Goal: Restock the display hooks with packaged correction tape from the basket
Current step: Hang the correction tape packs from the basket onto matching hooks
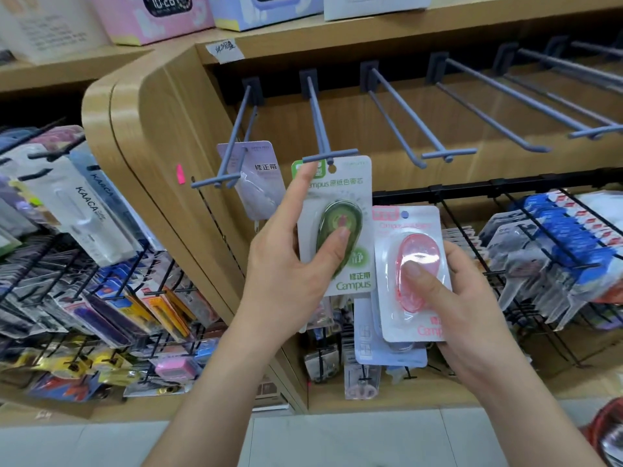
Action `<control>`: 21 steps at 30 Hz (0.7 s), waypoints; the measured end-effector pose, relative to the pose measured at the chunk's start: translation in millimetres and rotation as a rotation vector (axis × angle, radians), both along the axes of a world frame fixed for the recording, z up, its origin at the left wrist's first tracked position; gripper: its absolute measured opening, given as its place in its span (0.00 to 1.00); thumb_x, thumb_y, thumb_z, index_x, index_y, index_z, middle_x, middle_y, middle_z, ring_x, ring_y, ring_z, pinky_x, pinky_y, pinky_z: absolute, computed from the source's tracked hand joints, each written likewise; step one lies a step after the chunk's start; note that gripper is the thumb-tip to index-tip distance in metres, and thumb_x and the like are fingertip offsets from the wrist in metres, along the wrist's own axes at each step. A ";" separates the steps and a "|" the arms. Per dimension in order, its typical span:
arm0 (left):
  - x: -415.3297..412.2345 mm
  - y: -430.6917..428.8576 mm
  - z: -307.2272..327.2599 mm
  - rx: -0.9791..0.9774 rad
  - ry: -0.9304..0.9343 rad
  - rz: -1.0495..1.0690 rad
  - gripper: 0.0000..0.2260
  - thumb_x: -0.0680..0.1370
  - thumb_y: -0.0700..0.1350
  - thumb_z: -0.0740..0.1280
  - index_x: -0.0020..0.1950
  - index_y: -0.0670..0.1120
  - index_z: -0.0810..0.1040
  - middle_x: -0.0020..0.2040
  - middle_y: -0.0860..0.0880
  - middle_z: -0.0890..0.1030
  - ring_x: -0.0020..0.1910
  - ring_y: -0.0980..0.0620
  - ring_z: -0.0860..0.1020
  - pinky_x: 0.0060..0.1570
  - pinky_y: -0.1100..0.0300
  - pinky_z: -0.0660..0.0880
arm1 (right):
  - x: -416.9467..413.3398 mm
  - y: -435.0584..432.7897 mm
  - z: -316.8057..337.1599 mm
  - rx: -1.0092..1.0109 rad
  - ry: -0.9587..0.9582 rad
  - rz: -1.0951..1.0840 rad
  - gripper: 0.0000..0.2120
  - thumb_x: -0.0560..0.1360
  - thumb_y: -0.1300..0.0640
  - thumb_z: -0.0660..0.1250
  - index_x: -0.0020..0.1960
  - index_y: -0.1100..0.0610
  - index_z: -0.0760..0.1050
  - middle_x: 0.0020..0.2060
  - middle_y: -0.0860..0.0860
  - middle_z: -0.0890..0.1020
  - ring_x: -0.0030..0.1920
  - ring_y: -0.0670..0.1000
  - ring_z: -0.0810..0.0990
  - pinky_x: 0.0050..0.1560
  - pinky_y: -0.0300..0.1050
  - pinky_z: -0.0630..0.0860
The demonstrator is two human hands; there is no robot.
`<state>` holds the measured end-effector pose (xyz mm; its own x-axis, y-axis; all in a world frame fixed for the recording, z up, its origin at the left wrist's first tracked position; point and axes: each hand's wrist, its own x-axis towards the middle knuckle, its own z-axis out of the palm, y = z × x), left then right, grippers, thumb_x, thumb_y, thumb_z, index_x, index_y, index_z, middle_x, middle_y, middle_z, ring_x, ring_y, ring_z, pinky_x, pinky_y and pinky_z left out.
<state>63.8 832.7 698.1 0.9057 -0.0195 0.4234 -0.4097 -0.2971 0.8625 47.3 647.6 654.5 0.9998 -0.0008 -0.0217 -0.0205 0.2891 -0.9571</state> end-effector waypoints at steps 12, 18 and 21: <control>37.9 -2.2 -20.1 0.077 0.026 0.257 0.26 0.77 0.60 0.64 0.74 0.64 0.61 0.60 0.57 0.76 0.62 0.51 0.77 0.60 0.47 0.77 | -0.1 6.8 -1.4 -0.052 0.019 -0.040 0.23 0.64 0.44 0.74 0.56 0.52 0.78 0.47 0.50 0.86 0.45 0.50 0.85 0.39 0.43 0.82; 45.8 -3.8 -8.4 0.245 0.103 0.293 0.26 0.82 0.49 0.65 0.78 0.57 0.61 0.60 0.55 0.71 0.61 0.56 0.73 0.59 0.60 0.71 | -1.4 12.4 -5.7 -0.049 0.002 -0.057 0.23 0.65 0.47 0.73 0.57 0.54 0.77 0.46 0.49 0.86 0.44 0.49 0.85 0.39 0.44 0.81; 34.1 0.9 -9.3 0.387 0.070 0.330 0.27 0.82 0.49 0.64 0.79 0.55 0.59 0.67 0.51 0.70 0.66 0.54 0.70 0.63 0.59 0.68 | -3.0 12.6 -7.3 0.016 0.007 -0.049 0.22 0.65 0.49 0.73 0.57 0.53 0.77 0.46 0.49 0.86 0.45 0.48 0.85 0.39 0.43 0.81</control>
<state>97.9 833.5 688.8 0.9161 0.1290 0.3797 -0.1851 -0.7040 0.6856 44.3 660.2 647.2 0.9984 -0.0492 -0.0292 -0.0128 0.3051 -0.9522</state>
